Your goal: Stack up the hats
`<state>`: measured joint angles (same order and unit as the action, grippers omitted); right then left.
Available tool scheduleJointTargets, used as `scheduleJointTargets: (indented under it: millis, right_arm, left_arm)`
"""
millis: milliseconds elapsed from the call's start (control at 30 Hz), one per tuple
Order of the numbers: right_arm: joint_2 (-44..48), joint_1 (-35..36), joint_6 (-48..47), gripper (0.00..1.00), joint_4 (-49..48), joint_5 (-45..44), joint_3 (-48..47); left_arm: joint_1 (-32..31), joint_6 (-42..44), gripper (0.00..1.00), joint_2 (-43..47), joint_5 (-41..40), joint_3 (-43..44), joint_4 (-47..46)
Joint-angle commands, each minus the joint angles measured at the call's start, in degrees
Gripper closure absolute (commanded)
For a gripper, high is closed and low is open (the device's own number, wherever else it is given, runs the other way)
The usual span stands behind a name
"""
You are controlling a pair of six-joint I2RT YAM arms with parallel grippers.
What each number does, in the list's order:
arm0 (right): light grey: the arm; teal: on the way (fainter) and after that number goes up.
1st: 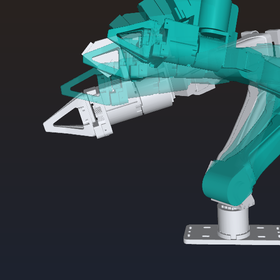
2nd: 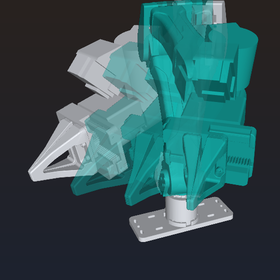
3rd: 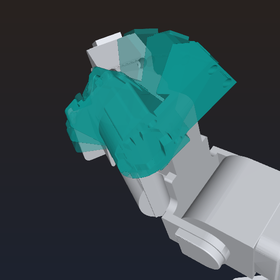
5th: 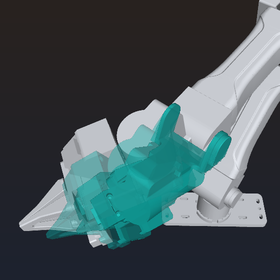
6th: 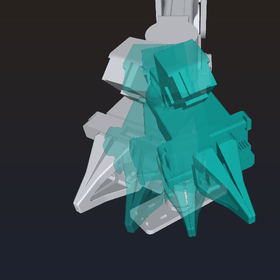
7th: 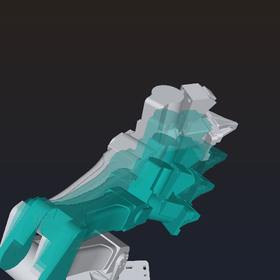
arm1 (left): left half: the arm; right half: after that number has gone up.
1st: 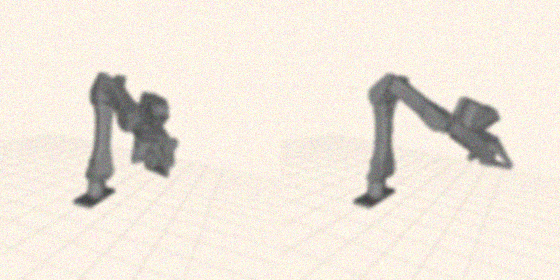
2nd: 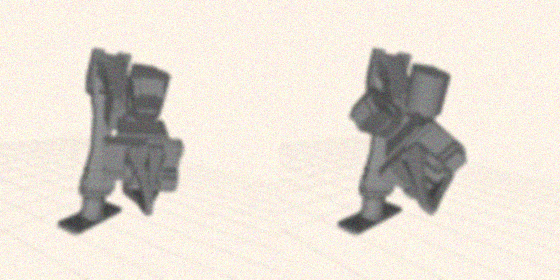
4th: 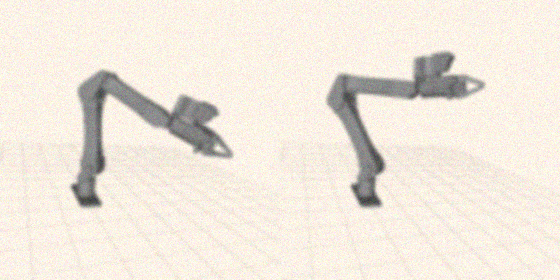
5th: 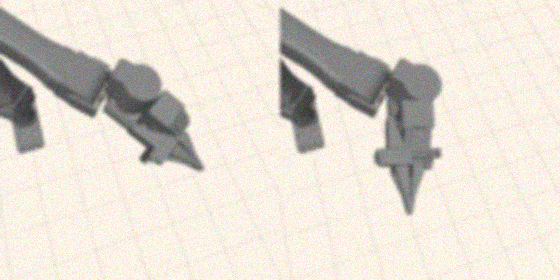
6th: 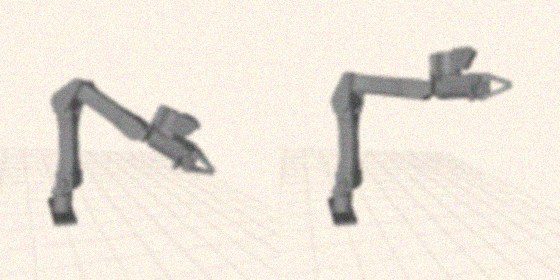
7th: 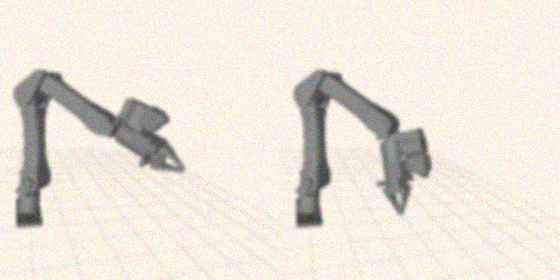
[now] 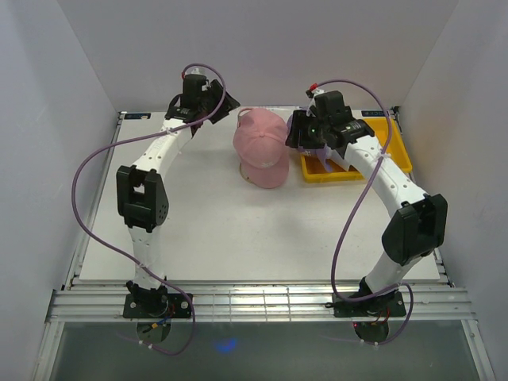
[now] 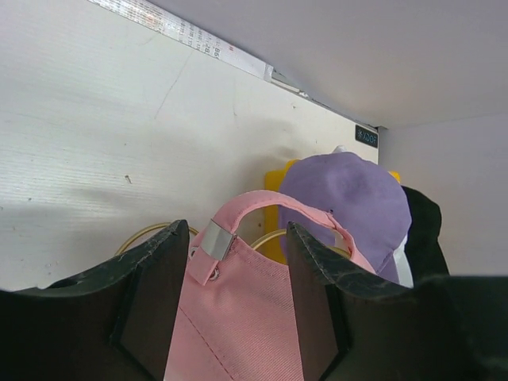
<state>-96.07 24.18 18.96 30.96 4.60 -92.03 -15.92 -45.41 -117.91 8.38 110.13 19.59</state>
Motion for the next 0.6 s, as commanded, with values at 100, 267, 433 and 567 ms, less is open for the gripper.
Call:
scheduleJointTargets:
  millis: [100,267,433,567]
  right_arm:
    - [1.59,-3.79,-2.0,0.41,5.07,-4.34,-9.11]
    - [1.15,-10.9,-2.79,0.4,11.03,-4.34,-16.15]
    - [-0.16,-21.87,-3.67,0.39,14.21,-2.67,-18.45]
    - [-2.36,-27.61,-5.24,0.38,14.92,2.6,-18.27]
  left_arm:
    - [0.89,3.39,0.37,2.94,3.22,1.5,2.38]
    - [2.04,4.27,0.37,7.77,5.59,-0.96,2.47]
    - [2.12,4.98,0.36,16.29,6.82,-7.72,1.24]
    - [2.12,4.19,0.36,23.76,9.71,-16.94,-2.35]
